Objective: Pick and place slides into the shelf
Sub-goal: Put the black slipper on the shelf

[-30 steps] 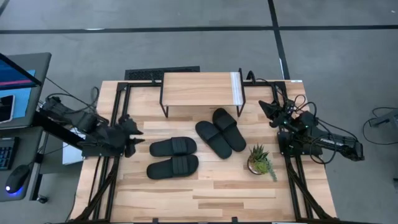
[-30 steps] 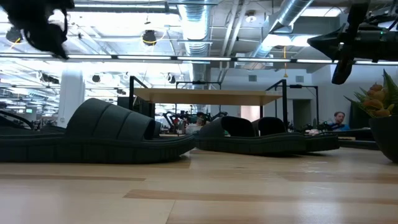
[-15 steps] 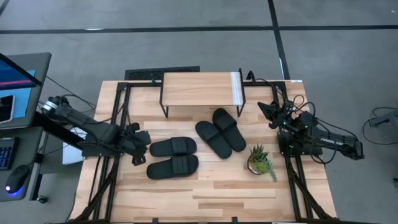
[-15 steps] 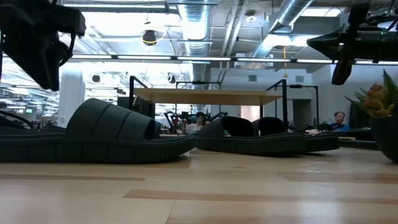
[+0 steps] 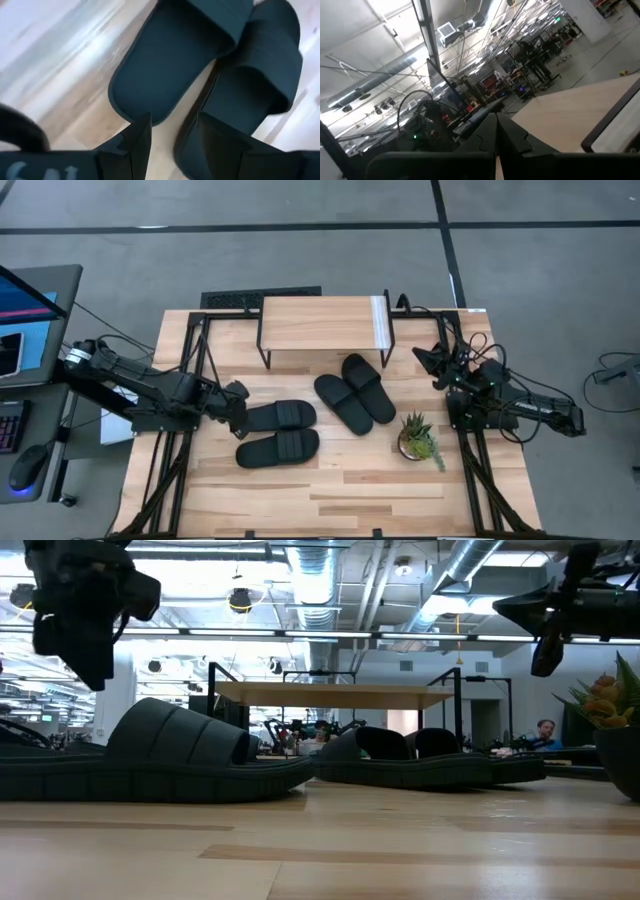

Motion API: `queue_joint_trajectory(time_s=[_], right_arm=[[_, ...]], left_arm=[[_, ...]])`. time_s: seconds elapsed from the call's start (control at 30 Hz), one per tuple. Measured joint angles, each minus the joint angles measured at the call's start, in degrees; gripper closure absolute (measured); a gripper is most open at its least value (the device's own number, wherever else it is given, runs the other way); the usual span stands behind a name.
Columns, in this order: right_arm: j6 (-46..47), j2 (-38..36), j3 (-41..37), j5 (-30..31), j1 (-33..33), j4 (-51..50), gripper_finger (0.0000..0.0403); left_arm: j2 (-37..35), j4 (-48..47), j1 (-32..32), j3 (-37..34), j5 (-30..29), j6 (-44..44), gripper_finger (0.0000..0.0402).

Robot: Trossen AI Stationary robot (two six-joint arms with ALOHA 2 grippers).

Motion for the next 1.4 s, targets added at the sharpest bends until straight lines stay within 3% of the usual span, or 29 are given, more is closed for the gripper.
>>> queue_joint_trajectory(time_s=[0.17, 0.47, 0.83, 1.13, 1.4], right_arm=[[0.05, 0.00, 0.00, -2.11, 0.00, -1.34, 0.0403], [0.07, 0.02, 0.00, -4.37, 0.00, -1.80, 0.0403], [0.07, 0.00, 0.00, -5.09, 0.00, -2.48, 0.0403], [0.05, 0.00, 0.00, -5.09, -0.01, -3.37, 0.0403], [0.05, 0.00, 0.00, -5.09, -0.01, -3.35, 0.0403]], left_arm=[[-0.04, 0.05, -0.18, -0.54, -1.93, -9.19, 0.0251], [-0.03, 11.44, -3.58, -10.73, -3.51, -25.55, 0.0251], [-6.26, 2.71, -3.96, -10.73, -5.60, -31.74, 0.0251], [-7.04, 4.81, -3.96, -12.12, -3.24, -33.58, 0.0251], [-7.03, 9.35, -3.82, -16.54, -4.80, -37.01, 0.0251]])
